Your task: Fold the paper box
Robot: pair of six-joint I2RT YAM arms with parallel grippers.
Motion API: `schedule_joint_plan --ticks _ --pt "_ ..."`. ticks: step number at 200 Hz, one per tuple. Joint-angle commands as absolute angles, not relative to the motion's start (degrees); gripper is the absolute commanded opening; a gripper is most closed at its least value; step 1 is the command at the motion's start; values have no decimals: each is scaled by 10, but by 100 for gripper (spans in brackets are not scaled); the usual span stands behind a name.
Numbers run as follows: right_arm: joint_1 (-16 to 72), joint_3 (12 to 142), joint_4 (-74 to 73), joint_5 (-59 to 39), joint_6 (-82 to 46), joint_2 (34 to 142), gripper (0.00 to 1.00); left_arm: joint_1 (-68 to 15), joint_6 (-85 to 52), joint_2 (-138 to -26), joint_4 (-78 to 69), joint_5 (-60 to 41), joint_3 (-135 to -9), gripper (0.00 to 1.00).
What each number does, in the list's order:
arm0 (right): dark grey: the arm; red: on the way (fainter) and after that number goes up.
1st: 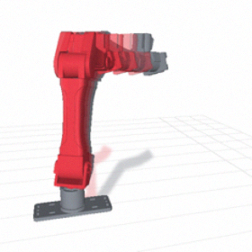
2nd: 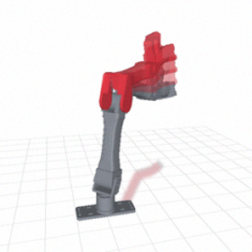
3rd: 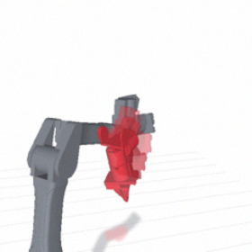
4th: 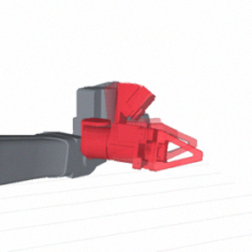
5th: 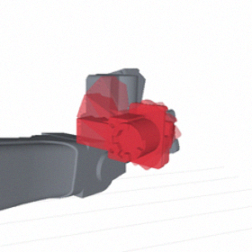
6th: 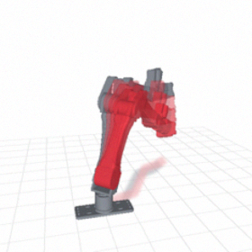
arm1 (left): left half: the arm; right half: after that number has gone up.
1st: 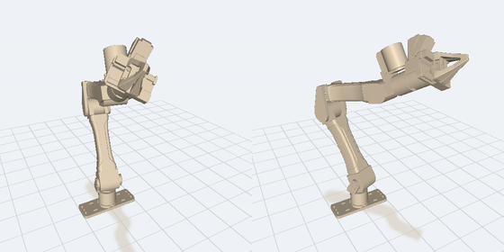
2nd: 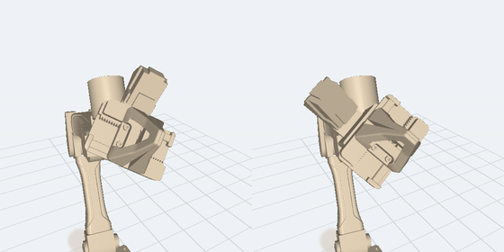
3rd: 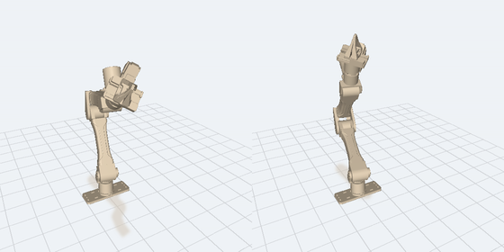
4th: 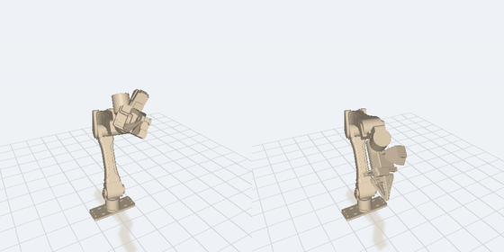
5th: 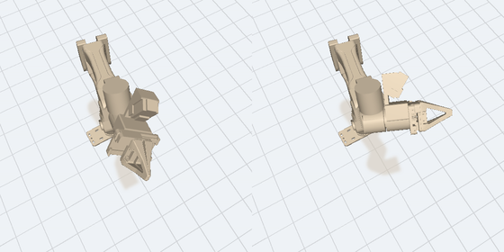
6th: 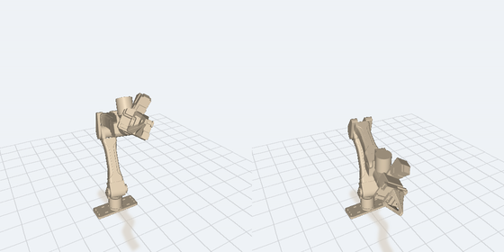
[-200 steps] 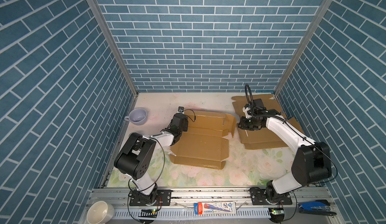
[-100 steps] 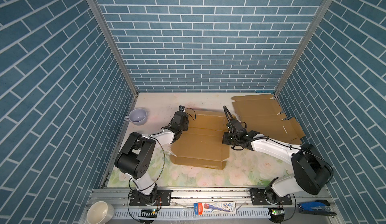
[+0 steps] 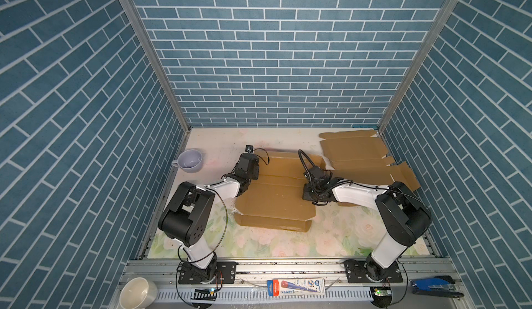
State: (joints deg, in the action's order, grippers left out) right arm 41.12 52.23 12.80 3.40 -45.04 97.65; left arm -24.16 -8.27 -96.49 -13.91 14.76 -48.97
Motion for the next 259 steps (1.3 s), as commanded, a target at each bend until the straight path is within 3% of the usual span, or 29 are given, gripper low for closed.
schedule_joint_plan --ticks 1,26,42,60,82,114,155,216,259 --pt "410 512 132 -20 -420 952 0 -245 -74 -980 -101 134 -490 0" --pt "379 557 163 -85 -309 834 5 -241 -74 -981 -99 131 -489 0" --pt "312 582 195 -133 -278 788 8 -241 -76 -985 -97 127 -493 0" --pt "223 598 224 -155 -252 775 8 -241 -77 -987 -97 126 -494 0" --pt "173 647 252 -121 -200 814 8 -240 -77 -988 -97 127 -493 0" --pt "171 721 255 -87 -135 926 8 -236 -88 -992 -81 118 -504 0" --pt "172 744 243 -159 -103 1007 8 -232 -92 -995 -61 109 -513 0" --pt "188 691 254 -293 -116 980 7 -231 -112 -998 -46 102 -526 0" --pt "227 697 229 -307 -142 976 7 -231 -119 -1002 -52 95 -527 0"
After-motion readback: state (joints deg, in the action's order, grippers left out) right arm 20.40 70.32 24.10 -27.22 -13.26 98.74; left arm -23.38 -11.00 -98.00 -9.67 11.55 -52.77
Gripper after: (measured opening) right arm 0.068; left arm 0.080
